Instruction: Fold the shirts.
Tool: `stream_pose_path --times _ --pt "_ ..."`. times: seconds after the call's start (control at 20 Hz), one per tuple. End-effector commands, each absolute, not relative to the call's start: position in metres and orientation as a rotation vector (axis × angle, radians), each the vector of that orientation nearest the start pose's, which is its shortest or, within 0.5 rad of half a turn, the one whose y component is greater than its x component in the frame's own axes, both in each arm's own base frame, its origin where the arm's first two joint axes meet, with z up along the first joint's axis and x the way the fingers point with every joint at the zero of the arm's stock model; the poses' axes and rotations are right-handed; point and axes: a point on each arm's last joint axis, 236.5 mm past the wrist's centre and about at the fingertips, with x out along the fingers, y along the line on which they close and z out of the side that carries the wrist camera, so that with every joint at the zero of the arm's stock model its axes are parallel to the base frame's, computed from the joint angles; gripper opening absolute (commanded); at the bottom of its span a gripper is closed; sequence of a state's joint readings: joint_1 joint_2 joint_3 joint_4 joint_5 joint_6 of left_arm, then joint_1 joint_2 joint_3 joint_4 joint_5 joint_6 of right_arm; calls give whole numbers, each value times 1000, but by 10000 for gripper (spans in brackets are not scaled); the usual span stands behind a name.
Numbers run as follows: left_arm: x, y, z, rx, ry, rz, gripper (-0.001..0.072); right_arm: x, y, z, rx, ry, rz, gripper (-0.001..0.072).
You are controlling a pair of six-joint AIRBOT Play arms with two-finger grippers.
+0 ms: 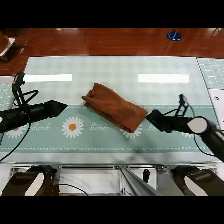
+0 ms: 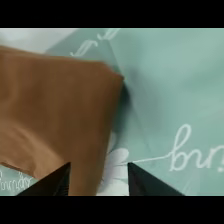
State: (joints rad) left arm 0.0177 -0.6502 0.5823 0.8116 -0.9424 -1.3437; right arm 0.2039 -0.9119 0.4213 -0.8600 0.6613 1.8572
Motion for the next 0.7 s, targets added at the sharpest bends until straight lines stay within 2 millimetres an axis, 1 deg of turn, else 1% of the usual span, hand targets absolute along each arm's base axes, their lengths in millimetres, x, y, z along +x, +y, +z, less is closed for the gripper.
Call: stream_pose_path --times 0.0,0.15,0.25,0.3,0.35,0.4,0.45,0.55,0.6,0.65 --pt "284 -127 65 -521 900 -418 25 278 180 -83 1026 1261 129 418" --pt "283 -127 65 -521 900 -418 24 280 192 -95 1031 1325 158 417" --pt "284 -126 65 -522 901 -417 25 285 201 -96 1021 1359 197 409" --pt "284 -127 63 -523 906 -416 24 289 205 -95 1014 1373 217 393" --pt "284 -127 61 -525 913 -415 25 292 209 -94 1002 1385 245 312" --pt "285 -127 59 -527 920 -414 24 296 214 -92 981 1391 285 161" --pt "285 -127 57 -532 927 -413 24 301 219 -86 961 1380 337 25" --pt "286 -127 54 -538 938 -411 25 312 231 -65 929 1338 446 21" --pt "286 -128 54 -543 941 -412 25 318 236 -51 905 1315 503 20" --pt "286 -128 53 -543 943 -412 25 325 243 -33 883 1289 565 20"
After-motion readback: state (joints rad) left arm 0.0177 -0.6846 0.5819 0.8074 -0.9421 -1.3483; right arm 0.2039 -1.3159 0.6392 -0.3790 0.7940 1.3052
